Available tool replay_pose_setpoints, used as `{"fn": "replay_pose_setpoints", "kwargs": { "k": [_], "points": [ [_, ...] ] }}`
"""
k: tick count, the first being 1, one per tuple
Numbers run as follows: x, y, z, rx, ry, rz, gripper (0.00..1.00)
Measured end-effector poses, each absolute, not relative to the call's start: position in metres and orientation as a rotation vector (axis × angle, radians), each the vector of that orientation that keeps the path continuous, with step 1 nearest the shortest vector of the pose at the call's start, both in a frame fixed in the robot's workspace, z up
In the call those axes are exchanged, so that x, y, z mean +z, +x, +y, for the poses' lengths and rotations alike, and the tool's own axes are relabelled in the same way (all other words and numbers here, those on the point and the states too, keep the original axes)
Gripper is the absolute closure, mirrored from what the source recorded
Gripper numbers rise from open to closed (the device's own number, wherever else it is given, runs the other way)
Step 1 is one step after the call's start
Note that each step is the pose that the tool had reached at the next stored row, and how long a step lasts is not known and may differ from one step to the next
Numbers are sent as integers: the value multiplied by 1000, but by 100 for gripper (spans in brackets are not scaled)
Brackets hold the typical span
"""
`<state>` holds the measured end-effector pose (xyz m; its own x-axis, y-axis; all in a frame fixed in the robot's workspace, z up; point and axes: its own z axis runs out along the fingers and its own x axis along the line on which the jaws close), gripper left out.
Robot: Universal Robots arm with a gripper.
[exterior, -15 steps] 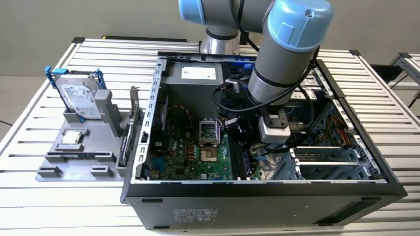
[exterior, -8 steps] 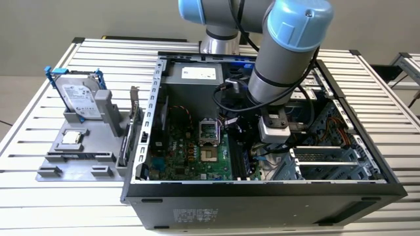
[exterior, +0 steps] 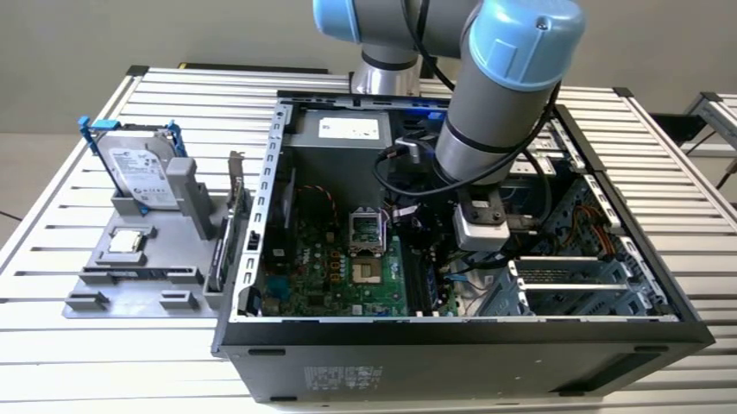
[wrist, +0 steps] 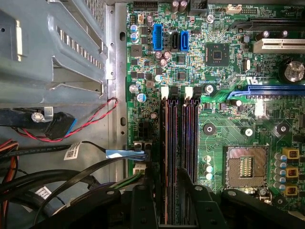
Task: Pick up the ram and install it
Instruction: 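Insert the ram into the slot, then press down the ram until it locks into place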
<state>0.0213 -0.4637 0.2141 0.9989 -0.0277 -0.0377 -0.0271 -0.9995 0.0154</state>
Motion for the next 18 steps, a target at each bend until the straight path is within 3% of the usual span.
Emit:
{"fn": "replay_pose_setpoints", "kwargs": {
  "k": [18],
  "points": [
    [244,21,-464,-59,3126,-43,0]
  ]
}}
